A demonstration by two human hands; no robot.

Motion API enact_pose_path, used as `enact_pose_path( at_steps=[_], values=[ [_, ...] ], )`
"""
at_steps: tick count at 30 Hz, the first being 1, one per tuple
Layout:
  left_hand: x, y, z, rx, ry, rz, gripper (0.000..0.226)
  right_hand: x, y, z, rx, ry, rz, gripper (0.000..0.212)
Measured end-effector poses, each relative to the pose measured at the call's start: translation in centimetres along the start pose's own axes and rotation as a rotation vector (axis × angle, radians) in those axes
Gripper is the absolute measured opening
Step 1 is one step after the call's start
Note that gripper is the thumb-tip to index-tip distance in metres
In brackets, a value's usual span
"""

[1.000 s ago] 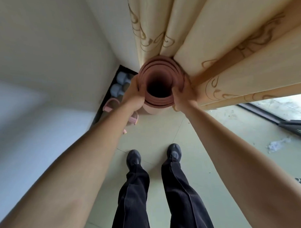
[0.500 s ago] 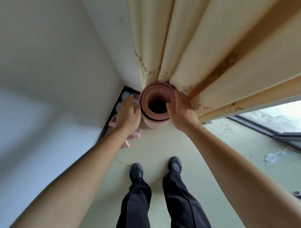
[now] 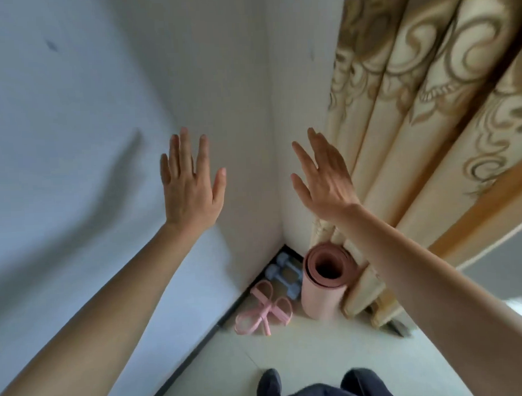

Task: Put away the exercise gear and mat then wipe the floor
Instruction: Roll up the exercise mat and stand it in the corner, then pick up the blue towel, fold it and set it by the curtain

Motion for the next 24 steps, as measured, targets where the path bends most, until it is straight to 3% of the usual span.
enact_pose_path(
  at_steps=[4,11,16,24],
  values=[
    [-4.2,-4.1,-5.5,0.142,0.054,-0.228,0.062,3.3,-3.0,-1.5,0.015,-0.009,-0.151,0.069],
    [-23.6,-7.7,-12.5,0.355,0.002,-0.728,0.068,0.5,-13.6,-0.9,0.237,-0.084,-0.529,0.072],
    [-36.2,-8.5,-23.3,0.576,0.098,-0.938,0.068,-5.0,-27.4,-3.5,0.41,-0.082,-0.766,0.073],
    [-60.0,-7.7,-43.6,0.808,0.321,-1.294,0.067,-20.4,-53.5,-17.0,0.678,0.123,-1.224,0.071]
  ],
)
Point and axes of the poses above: each hand's wrist, its own x-axis towards the middle knuckle, its own z-axis out of the palm, y = z × x, the point moved 7 cm from there along x, towards the middle knuckle, and after that the axes turned 11 degrees about -z, right-handed, at the moved point
